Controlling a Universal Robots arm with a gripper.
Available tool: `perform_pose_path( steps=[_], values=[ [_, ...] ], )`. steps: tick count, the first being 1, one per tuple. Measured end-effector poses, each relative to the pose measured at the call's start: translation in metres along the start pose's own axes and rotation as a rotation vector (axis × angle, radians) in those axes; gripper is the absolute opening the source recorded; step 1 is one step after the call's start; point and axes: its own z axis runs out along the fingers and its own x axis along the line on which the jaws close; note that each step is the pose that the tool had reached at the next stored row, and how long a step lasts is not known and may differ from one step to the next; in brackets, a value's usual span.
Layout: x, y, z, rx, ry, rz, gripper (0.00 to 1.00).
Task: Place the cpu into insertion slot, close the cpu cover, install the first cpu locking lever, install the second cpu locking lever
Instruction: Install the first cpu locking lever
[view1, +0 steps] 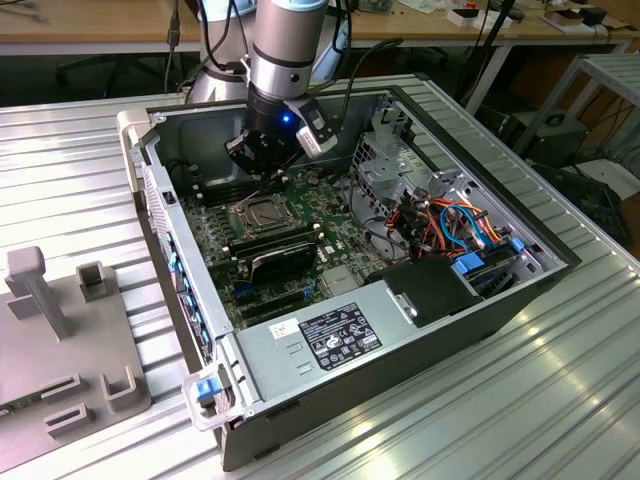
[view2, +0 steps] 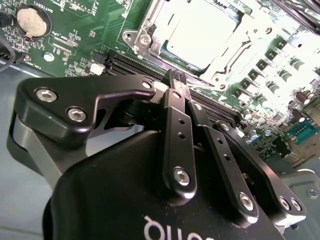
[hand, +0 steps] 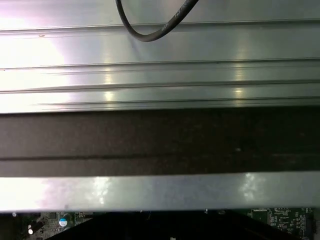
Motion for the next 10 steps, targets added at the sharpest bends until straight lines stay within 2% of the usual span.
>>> perform_pose_path(
  steps=[10],
  values=[
    [-0.0030,0.0000,0.0063,-0.0002,0.0000,0.000,0.11]
  ],
)
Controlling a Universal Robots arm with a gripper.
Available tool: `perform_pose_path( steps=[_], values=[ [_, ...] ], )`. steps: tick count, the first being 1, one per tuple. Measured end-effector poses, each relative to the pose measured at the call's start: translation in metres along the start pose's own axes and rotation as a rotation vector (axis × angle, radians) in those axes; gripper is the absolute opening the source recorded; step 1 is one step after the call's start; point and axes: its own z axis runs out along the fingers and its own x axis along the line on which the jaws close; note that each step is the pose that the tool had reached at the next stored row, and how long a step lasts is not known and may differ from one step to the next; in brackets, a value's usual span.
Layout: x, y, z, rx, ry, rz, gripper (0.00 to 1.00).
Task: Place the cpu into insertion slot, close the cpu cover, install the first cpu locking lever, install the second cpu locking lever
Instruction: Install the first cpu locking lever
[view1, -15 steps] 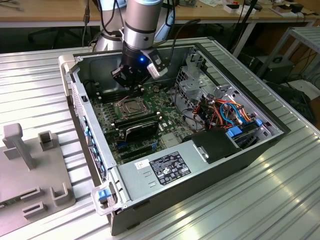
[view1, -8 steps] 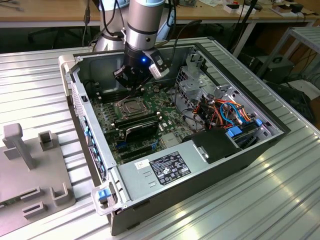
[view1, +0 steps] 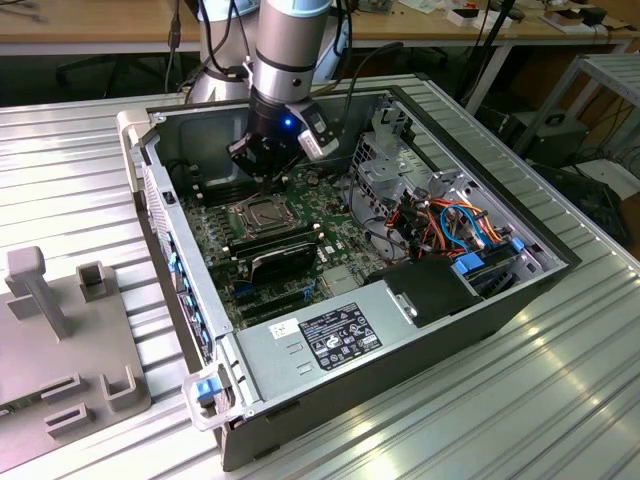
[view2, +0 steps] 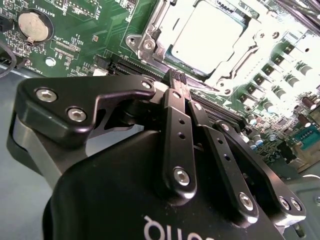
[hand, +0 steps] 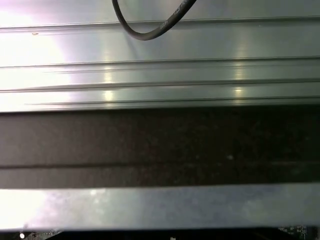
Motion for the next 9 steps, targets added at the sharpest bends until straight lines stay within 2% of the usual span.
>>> perform_pose_path(
  steps=[9],
  values=[
    [-0.0015,-0.0001,0.0023,0.0000,-0.0001,0.000,0.11]
  ],
)
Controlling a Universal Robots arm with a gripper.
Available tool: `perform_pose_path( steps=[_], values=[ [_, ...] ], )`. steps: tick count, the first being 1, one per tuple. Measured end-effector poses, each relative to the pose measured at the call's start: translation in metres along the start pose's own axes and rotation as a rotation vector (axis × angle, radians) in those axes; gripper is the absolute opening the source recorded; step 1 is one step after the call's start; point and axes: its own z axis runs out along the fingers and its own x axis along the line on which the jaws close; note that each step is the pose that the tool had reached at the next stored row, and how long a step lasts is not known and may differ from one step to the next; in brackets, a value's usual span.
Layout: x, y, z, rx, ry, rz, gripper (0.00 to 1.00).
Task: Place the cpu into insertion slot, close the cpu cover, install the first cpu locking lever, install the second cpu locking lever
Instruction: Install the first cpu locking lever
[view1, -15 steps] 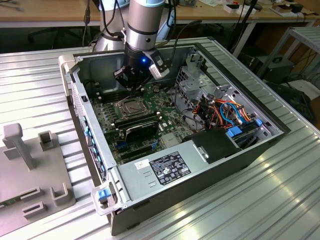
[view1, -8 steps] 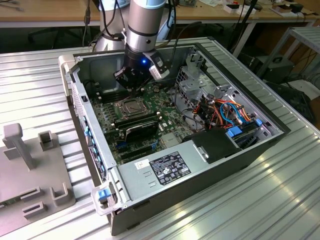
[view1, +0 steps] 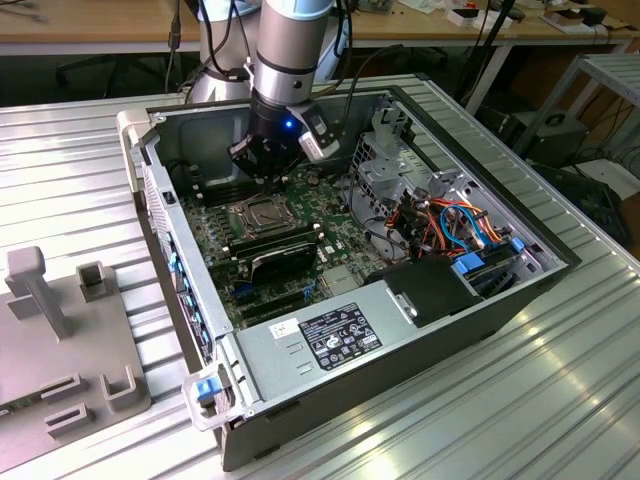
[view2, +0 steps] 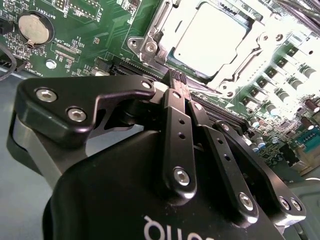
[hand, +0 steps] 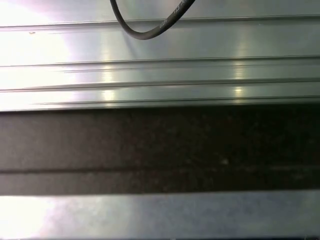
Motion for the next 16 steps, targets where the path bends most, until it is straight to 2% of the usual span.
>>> perform_pose_path(
  steps=[7,16],
  values=[
    [-0.0005,-0.0001,0.0018,0.0000,0.0000,0.000,0.11],
    [-0.0016,-0.0001,0.0080,0.0002,0.0001,0.000,0.11]
  ],
)
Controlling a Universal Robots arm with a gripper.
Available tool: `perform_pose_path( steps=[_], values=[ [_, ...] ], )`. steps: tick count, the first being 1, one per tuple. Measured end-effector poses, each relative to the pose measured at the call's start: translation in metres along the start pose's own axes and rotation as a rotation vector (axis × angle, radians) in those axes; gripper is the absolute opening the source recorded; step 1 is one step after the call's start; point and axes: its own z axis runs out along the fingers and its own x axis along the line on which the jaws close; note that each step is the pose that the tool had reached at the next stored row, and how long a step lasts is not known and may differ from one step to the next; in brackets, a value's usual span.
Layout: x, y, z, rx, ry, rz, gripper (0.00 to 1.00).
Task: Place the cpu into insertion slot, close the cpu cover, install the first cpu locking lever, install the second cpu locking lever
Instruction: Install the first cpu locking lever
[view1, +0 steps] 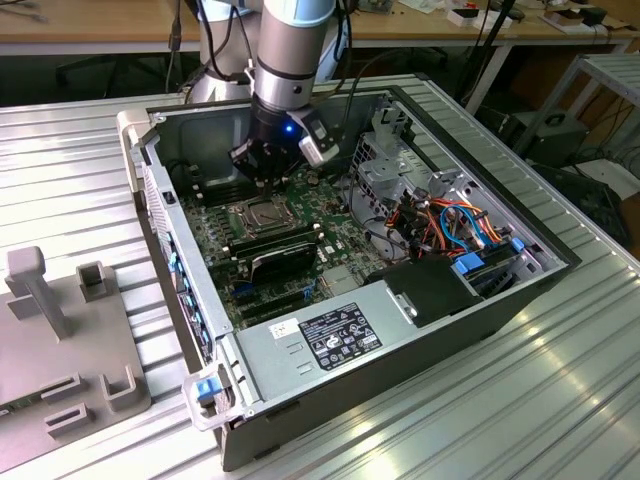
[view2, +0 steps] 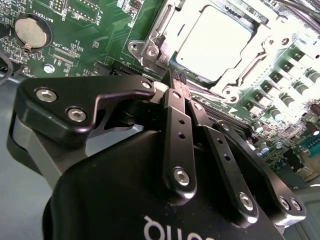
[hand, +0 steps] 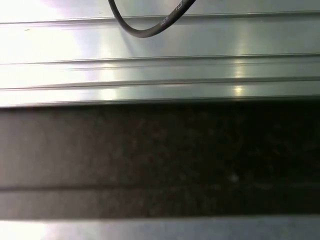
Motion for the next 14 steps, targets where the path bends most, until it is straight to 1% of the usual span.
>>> perform_pose_path(
  steps=[6,10,11,12,14],
  values=[
    [-0.0011,-0.0001,0.0050,0.0007,0.0004,0.000,0.11],
    [-0.0016,0.0000,0.0058,-0.0002,-0.0001,0.000,0.11],
    [-0.0016,0.0000,0.0051,-0.0008,-0.0001,0.000,0.11],
    [-0.0017,0.0006,0.0031,-0.0020,-0.0009,0.000,0.11],
    [-0.0015,0.0015,-0.0003,-0.0011,-0.0001,0.000,0.11]
  ],
)
